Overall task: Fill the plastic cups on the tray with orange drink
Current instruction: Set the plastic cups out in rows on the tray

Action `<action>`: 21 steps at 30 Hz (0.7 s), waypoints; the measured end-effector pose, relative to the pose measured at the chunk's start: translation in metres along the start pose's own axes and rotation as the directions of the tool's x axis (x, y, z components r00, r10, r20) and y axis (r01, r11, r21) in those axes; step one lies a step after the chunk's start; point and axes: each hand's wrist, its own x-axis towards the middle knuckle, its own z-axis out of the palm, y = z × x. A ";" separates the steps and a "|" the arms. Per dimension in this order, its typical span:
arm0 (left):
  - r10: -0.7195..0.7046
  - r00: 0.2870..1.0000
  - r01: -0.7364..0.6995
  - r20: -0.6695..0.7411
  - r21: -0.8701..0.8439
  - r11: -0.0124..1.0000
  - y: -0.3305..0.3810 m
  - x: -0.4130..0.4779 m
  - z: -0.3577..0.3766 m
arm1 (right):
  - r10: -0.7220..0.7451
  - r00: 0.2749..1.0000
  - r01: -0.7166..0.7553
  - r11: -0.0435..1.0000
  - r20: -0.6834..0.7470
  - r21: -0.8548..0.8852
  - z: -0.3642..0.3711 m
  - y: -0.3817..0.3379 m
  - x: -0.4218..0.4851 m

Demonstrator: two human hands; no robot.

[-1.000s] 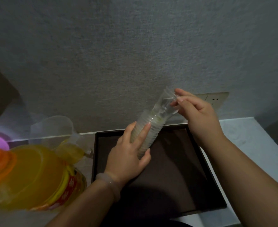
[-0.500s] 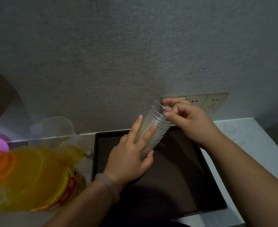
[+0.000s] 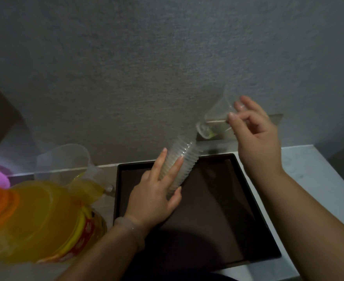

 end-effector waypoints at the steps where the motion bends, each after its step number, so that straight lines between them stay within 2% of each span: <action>1: -0.012 1.000 0.012 0.011 0.020 1.000 -0.002 0.001 0.000 | -0.015 1.000 0.014 0.999 -0.023 -0.051 -0.004 0.005 0.000; 3: -0.028 0.999 0.026 0.033 0.059 0.998 -0.004 0.002 0.001 | 0.021 0.999 -0.028 0.979 -0.039 -0.203 -0.010 0.024 -0.005; 6: -0.026 0.998 0.021 0.063 0.085 0.996 -0.004 0.003 0.004 | 0.144 0.990 -0.130 0.896 0.001 -0.425 -0.014 0.058 -0.022; 10: -0.016 0.996 0.006 0.093 0.103 0.995 -0.001 0.003 0.010 | 0.257 0.962 -0.142 0.760 0.093 -0.634 -0.017 0.087 -0.037; 15: -0.013 0.983 -0.009 0.181 0.119 0.993 0.001 0.004 0.021 | 0.345 0.936 -0.212 0.705 0.066 -0.677 -0.021 0.106 -0.040; 21: -0.018 0.973 -0.012 0.229 0.130 0.991 0.003 0.000 0.024 | 0.384 0.919 -0.230 0.708 0.091 -0.668 -0.021 0.113 -0.040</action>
